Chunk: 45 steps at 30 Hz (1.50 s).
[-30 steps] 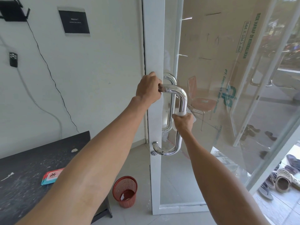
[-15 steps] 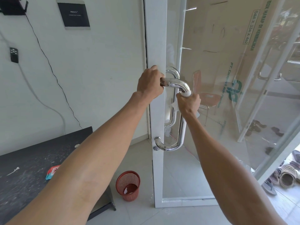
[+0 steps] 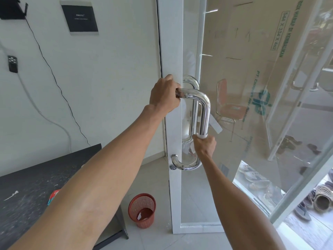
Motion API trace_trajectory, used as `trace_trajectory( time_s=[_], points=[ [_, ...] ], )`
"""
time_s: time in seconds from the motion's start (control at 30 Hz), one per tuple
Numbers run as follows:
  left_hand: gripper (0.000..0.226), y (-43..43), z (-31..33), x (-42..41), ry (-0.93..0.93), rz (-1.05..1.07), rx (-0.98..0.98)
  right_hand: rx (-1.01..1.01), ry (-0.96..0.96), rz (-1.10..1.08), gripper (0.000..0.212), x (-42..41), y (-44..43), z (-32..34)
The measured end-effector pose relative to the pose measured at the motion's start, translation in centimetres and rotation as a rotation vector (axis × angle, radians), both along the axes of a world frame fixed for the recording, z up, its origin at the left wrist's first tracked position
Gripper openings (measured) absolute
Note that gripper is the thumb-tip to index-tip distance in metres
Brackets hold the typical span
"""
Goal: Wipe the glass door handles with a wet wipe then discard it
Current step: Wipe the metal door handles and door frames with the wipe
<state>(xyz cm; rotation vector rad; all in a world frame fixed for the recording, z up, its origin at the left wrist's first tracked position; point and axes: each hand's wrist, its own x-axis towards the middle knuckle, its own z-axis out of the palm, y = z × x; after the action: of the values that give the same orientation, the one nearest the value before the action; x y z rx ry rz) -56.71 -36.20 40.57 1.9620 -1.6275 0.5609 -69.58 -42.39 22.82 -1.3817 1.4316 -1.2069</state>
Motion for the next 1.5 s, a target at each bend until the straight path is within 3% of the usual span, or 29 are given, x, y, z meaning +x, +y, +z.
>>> trace_trajectory(
  time_s=[0.3,0.63,1.0,1.5],
  points=[
    [0.017,-0.3,0.1,0.1,-0.011,-0.001,0.007,-0.233,-0.028,-0.018,0.024,1.0,-2.1,6.5],
    [0.018,-0.7,-0.2,0.5,-0.009,-0.006,-0.004,0.018,-0.042,0.023,0.012,0.5,-0.8,-2.3],
    [0.018,-0.5,-0.1,0.3,-0.016,0.012,-0.006,-0.173,-0.046,-0.013,0.018,0.8,-1.6,1.2],
    [0.016,0.2,-0.1,-0.2,-0.002,0.008,-0.014,0.112,-0.018,-0.004,0.016,0.1,0.6,-6.5]
  ],
)
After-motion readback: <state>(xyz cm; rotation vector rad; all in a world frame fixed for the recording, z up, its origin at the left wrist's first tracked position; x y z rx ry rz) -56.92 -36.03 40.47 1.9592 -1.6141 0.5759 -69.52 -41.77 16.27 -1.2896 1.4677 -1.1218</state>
